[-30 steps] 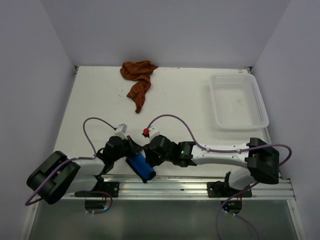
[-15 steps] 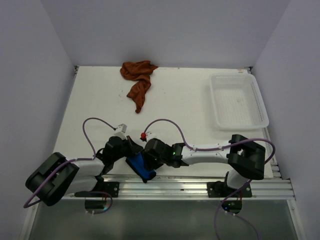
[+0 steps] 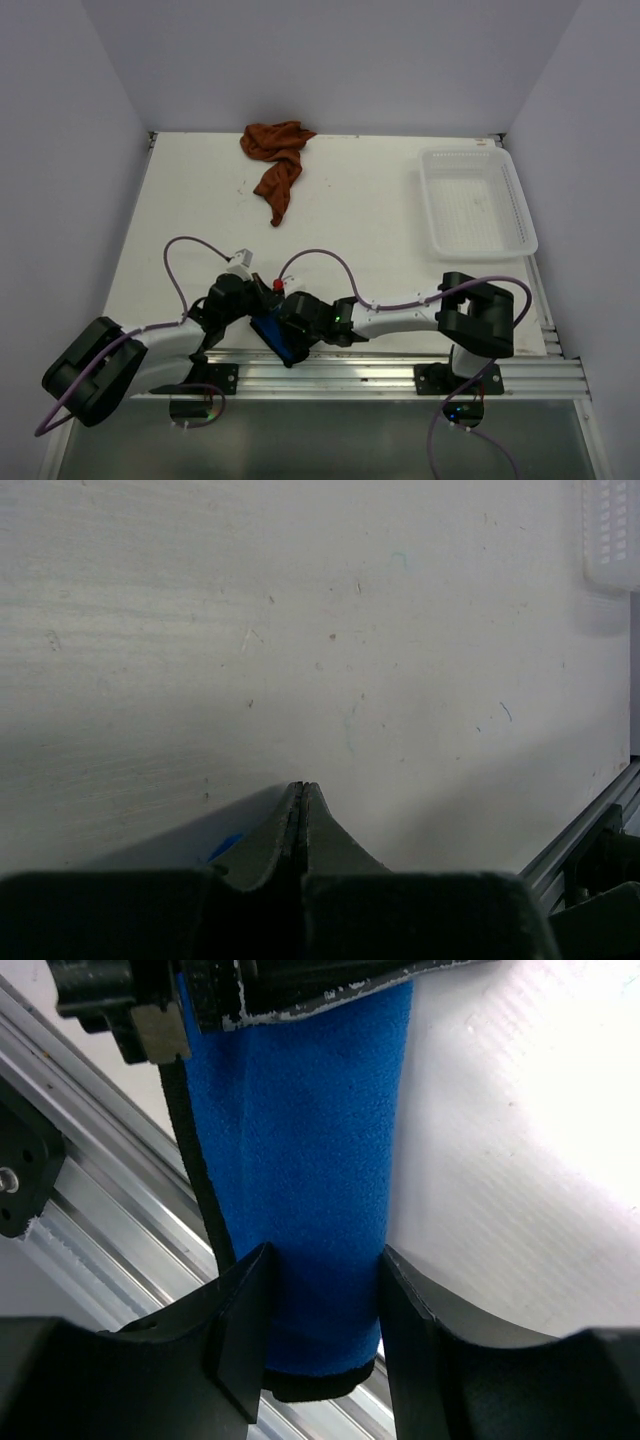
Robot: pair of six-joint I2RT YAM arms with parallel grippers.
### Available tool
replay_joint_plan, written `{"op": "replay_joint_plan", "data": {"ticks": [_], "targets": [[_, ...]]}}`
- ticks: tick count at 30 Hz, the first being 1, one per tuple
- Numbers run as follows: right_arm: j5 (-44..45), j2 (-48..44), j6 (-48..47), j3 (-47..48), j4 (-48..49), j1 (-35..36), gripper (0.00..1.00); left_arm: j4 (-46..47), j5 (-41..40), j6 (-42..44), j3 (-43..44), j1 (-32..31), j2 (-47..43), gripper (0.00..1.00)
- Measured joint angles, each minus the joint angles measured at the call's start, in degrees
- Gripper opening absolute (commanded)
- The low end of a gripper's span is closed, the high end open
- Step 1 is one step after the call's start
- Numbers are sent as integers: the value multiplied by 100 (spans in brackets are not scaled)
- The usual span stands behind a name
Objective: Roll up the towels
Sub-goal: Roll the towel
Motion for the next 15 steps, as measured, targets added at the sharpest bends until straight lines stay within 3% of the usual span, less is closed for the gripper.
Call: {"op": "replay_joint_plan", "data": {"ticks": [8,15], "targets": [[570,0,57,39,-24,361,17,-1333,-160,17,83,-4,-970,0],[1126,0,15,157,-354,643,11,-2245,-365,66,640,-4,-1241,13]]}}
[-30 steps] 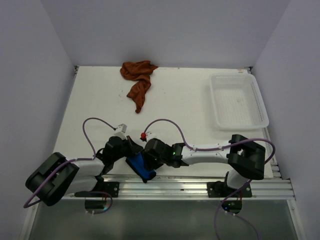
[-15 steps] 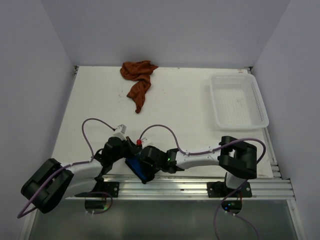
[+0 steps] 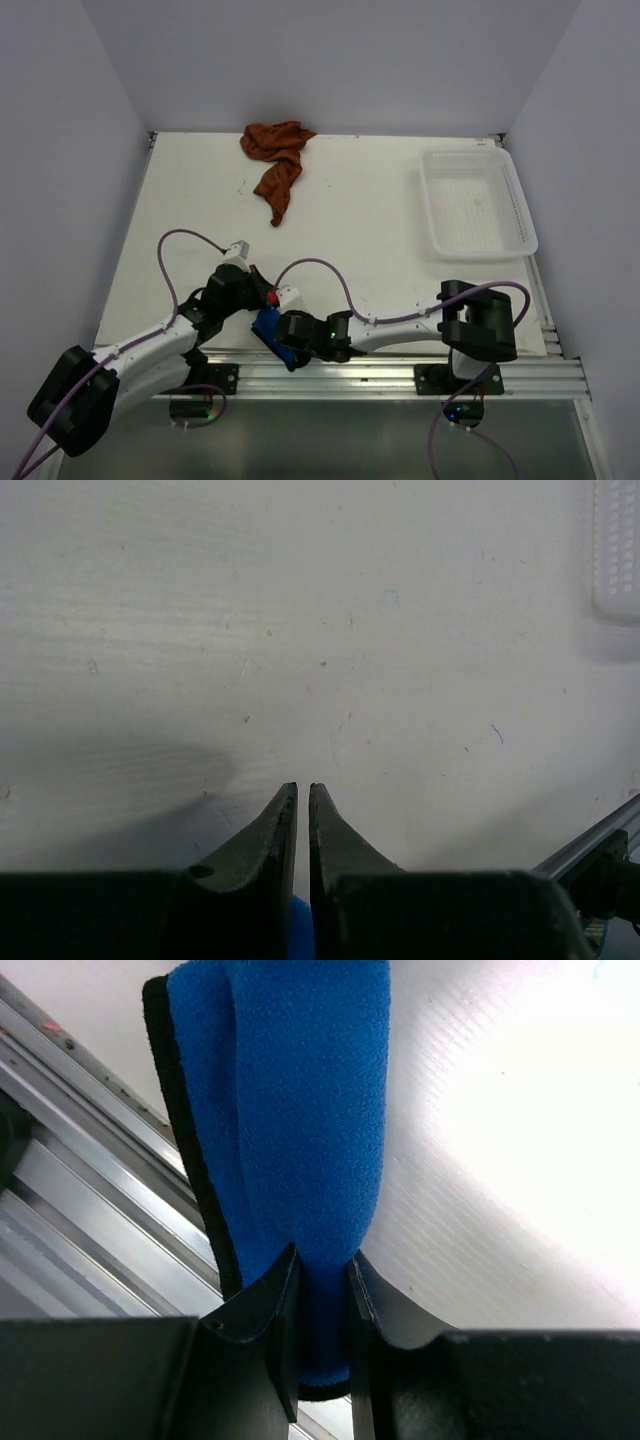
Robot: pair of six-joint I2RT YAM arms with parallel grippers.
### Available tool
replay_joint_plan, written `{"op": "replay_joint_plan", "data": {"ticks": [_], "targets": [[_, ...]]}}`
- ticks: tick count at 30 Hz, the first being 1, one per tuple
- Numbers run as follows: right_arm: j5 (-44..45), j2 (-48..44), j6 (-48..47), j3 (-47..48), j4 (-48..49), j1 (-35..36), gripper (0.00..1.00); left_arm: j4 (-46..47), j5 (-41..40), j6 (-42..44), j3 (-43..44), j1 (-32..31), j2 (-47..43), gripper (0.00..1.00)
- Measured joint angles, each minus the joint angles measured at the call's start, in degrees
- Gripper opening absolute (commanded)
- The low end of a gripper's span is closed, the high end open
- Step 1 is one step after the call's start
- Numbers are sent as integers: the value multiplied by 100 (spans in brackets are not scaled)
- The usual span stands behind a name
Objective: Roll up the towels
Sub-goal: Roll the towel
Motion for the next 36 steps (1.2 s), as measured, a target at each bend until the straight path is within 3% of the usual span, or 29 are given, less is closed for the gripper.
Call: {"op": "replay_joint_plan", "data": {"ticks": [8,18,27,36], "targets": [[1047,111,-247,387,-876,444,14,-470,-22,0,739,0,11,18],[2557,1165,-428,1578,-2164,1012,17,-549,271,-52,1091,0,221,18],[3499,1685,-535,2046,-2966,994,17,-612,433,-50,1394,0,420,18],[3856,2024,-640,2332,-3379,962,19,-566,667,-55,1545,0,695,17]]}}
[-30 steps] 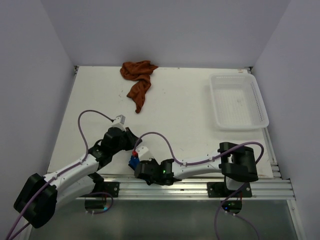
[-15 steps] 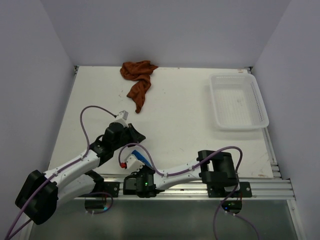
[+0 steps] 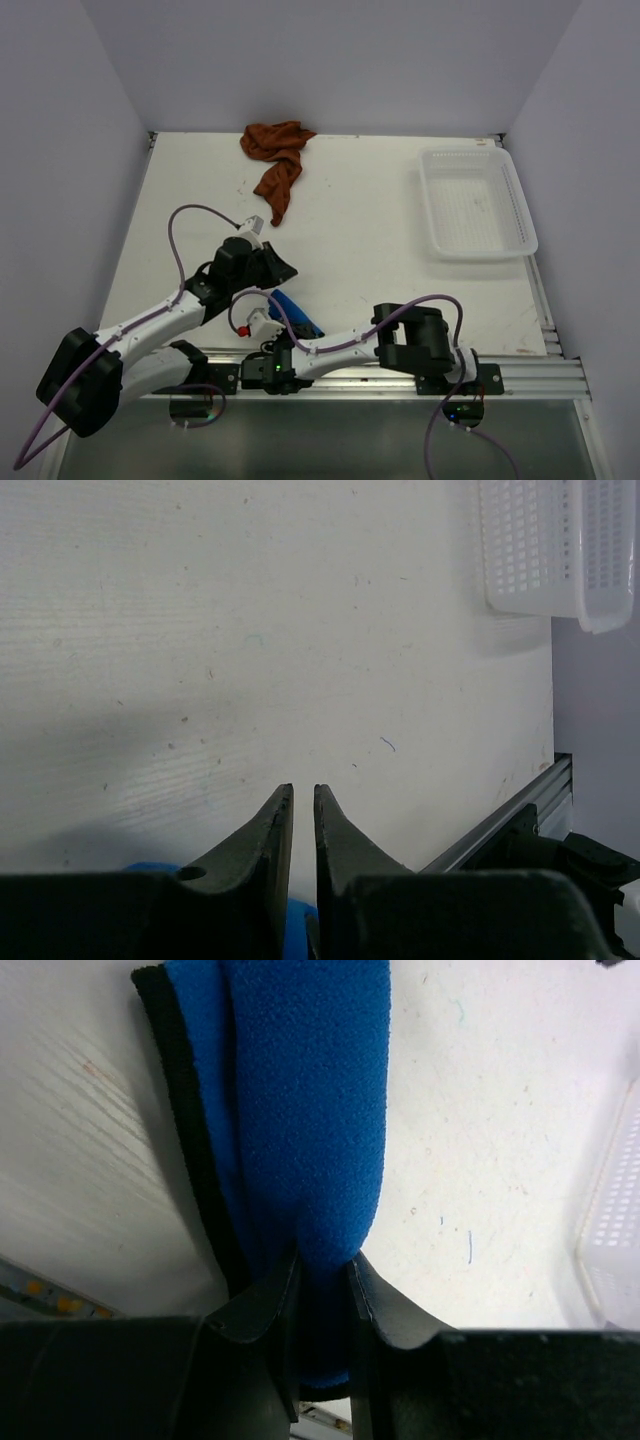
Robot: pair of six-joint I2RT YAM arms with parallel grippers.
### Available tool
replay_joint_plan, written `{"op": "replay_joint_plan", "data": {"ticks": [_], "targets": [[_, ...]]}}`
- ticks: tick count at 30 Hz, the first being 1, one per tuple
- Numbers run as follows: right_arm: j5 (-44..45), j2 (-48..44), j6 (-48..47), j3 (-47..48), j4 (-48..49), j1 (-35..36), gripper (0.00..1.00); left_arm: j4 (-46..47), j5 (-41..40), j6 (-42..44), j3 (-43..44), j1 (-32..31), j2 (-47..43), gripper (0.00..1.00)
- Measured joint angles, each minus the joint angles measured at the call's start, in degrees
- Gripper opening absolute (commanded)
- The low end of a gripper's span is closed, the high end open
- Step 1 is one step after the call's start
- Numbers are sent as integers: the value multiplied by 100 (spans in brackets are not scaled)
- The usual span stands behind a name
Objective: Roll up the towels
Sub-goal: Roll the towel
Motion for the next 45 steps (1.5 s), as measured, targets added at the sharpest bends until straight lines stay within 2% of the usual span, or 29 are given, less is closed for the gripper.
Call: {"op": "replay_joint_plan", "data": {"ticks": [8,19,30,34,40,45], "targets": [[262,271,-404,144,-138,4,21,153,214,-114,-48,-50,87,17],[597,586,-914,164,-415,251,21,334,295,-409,-601,-264,-92,17],[785,828,-1102,280,-697,433,21,605,297,-643,-837,-452,-273,17],[769,837,-1130,291,-706,435,21,1025,332,-896,-1244,-494,-393,17],[743,841,-1176,291,-706,437,21,2122,496,-1410,-2085,-518,-476,18],[715,841,-1248,291,-704,437,21,2909,597,-1569,-2225,-518,-50,18]]}}
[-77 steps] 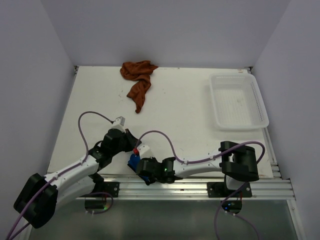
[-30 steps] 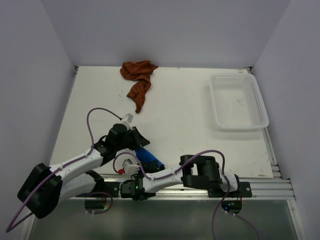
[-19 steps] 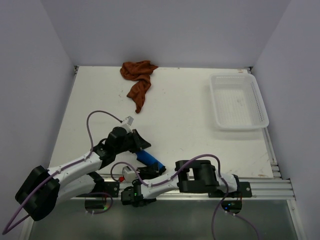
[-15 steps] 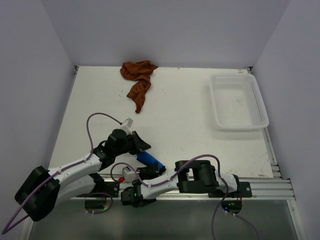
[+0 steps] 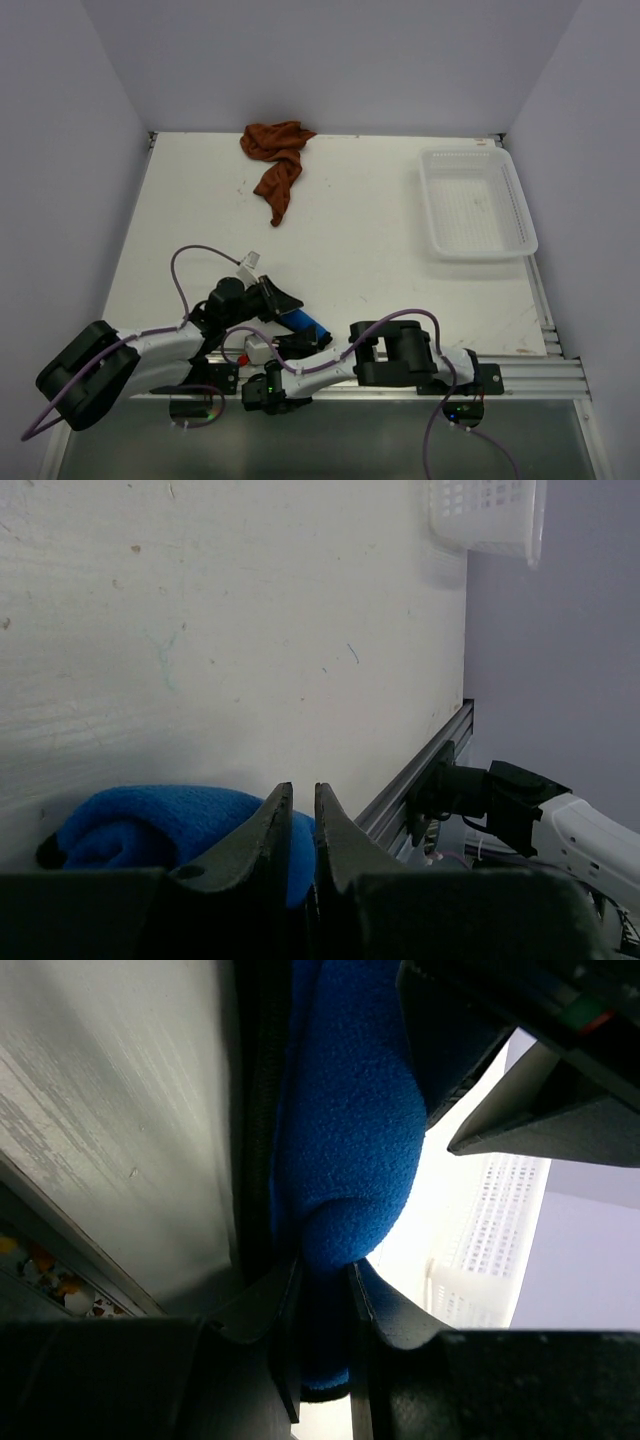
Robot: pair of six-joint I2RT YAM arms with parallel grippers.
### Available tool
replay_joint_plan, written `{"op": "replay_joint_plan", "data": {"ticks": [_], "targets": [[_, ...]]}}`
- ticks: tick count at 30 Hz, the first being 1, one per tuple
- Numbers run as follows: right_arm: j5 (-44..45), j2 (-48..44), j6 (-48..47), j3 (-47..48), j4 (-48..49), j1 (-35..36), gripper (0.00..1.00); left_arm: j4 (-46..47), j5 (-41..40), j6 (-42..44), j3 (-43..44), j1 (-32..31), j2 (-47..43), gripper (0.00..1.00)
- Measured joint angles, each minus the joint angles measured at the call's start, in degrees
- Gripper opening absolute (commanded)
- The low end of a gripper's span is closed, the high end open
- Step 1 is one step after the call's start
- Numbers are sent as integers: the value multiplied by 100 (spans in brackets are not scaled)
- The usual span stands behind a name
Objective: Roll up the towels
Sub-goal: Roll the towel
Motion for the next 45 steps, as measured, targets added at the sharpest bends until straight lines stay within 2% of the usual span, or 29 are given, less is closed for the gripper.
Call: {"op": "replay_joint_plan", "data": {"ticks": [5,7,16,21,27,31,32,38,45], "targets": [[-17,0,-42,-2,15,0,24,627,66,-87,-26,0,505,15],[-26,-17,-55,-35,57,0,26,728,44,-90,-35,-2,549,10],[-393,-415,-22,-332,293,-2,29,1134,-354,-85,-35,-22,839,4],[-533,-514,46,-380,323,-4,33,1746,-533,-114,-33,-146,1738,0],[-791,-752,205,-522,411,-13,37,3213,-575,-398,-20,-341,3198,0],[-951,-970,345,-678,505,-17,43,4013,-592,-629,-20,-400,3788,0],[-999,-1045,387,-723,544,-24,48,4113,-608,-673,-20,-413,3858,0],[-1300,-1401,614,-940,730,-55,55,4242,-675,-774,-22,-442,3901,0],[-1609,-1740,765,-1093,863,-52,65,3941,-826,-785,-22,-498,3589,0]]}}
